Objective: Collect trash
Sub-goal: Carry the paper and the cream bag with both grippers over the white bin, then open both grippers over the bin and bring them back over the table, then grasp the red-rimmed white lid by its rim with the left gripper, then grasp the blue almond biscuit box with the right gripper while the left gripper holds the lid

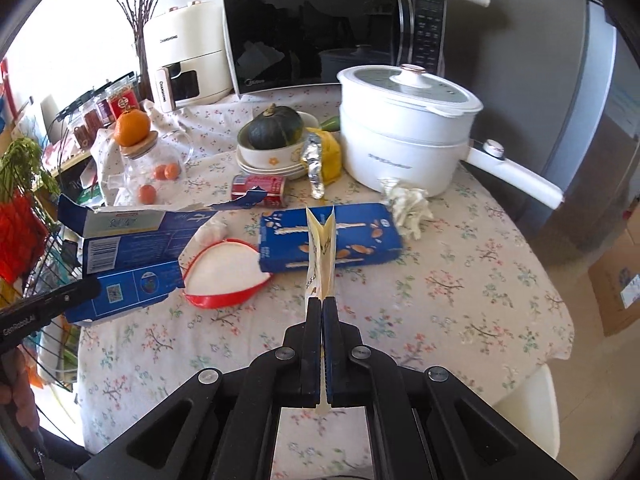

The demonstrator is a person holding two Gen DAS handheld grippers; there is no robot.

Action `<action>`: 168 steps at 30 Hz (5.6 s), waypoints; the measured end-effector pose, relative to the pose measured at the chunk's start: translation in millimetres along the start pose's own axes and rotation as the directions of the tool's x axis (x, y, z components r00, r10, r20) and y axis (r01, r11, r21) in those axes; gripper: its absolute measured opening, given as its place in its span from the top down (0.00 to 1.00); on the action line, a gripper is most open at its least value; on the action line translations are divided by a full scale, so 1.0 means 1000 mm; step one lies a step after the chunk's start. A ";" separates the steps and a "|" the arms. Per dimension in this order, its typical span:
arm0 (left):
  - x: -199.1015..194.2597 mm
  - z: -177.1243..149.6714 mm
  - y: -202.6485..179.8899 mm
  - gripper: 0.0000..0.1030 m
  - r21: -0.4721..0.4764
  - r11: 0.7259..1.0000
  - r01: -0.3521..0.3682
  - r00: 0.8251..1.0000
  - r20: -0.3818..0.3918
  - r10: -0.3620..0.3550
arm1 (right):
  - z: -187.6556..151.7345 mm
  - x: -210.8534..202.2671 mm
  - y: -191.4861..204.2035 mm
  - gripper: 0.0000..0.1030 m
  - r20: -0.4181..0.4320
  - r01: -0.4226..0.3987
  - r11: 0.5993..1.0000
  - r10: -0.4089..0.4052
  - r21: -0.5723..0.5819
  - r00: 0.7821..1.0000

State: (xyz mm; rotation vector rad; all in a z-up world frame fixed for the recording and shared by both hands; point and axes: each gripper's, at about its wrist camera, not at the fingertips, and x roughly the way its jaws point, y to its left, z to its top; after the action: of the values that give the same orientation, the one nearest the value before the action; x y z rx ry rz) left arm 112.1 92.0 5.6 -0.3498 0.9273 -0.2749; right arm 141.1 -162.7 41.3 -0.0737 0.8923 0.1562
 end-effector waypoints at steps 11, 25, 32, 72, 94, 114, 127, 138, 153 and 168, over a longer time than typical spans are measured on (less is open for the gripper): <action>0.021 -0.016 -0.064 0.99 0.130 0.990 0.051 0.998 -0.048 -0.045 | -0.035 -0.038 -0.081 0.99 0.013 0.088 0.991 -0.090 0.098 0.996; 0.046 -0.045 -0.128 0.99 0.240 0.963 0.118 0.986 -0.144 -0.085 | -0.104 -0.069 -0.192 0.98 -0.055 0.213 0.947 -0.206 0.242 0.977; 0.054 -0.059 -0.167 0.99 0.286 0.946 0.155 0.977 -0.185 -0.104 | -0.149 -0.066 -0.241 0.99 -0.144 0.246 0.913 -0.209 0.327 0.967; 0.153 -0.122 -0.294 0.52 0.344 0.905 0.250 0.929 -0.349 -0.123 | -0.192 -0.067 -0.304 0.36 -0.232 0.296 0.819 -0.205 0.491 0.951; 0.096 -0.038 -0.111 0.20 0.479 0.865 -0.150 0.961 -0.136 0.242 | -0.119 -0.023 -0.216 0.22 -0.212 0.255 0.913 -0.194 0.319 0.958; 0.145 -0.005 -0.038 0.75 0.513 0.811 -0.281 0.932 -0.056 0.358 | -0.058 0.034 -0.124 0.21 -0.222 0.206 0.963 -0.166 0.171 0.961; 0.068 0.012 -0.037 0.84 0.284 0.957 -0.061 0.992 -0.087 0.089 | -0.042 0.050 -0.101 0.21 -0.211 0.142 0.976 -0.105 0.166 0.972; 0.026 0.021 -0.004 0.84 0.132 0.988 -0.080 0.996 -0.022 0.083 | 0.023 0.123 -0.096 0.21 -0.167 -0.083 0.980 0.114 0.179 0.979; 0.027 0.020 0.039 0.84 0.011 0.996 -0.091 0.994 -0.066 0.091 | 0.047 0.223 -0.107 0.50 -0.051 -0.326 0.848 0.380 0.417 0.923; 0.017 0.016 0.032 0.84 0.027 0.997 -0.068 0.997 -0.038 0.069 | 0.059 0.107 -0.074 0.98 0.046 -0.379 0.889 0.381 0.258 0.924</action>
State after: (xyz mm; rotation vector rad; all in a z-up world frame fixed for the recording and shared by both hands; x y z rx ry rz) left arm 137.7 117.2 -11.0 -0.2894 0.9713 -0.2314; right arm 265.1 -217.0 -5.6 0.3529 0.9195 0.4023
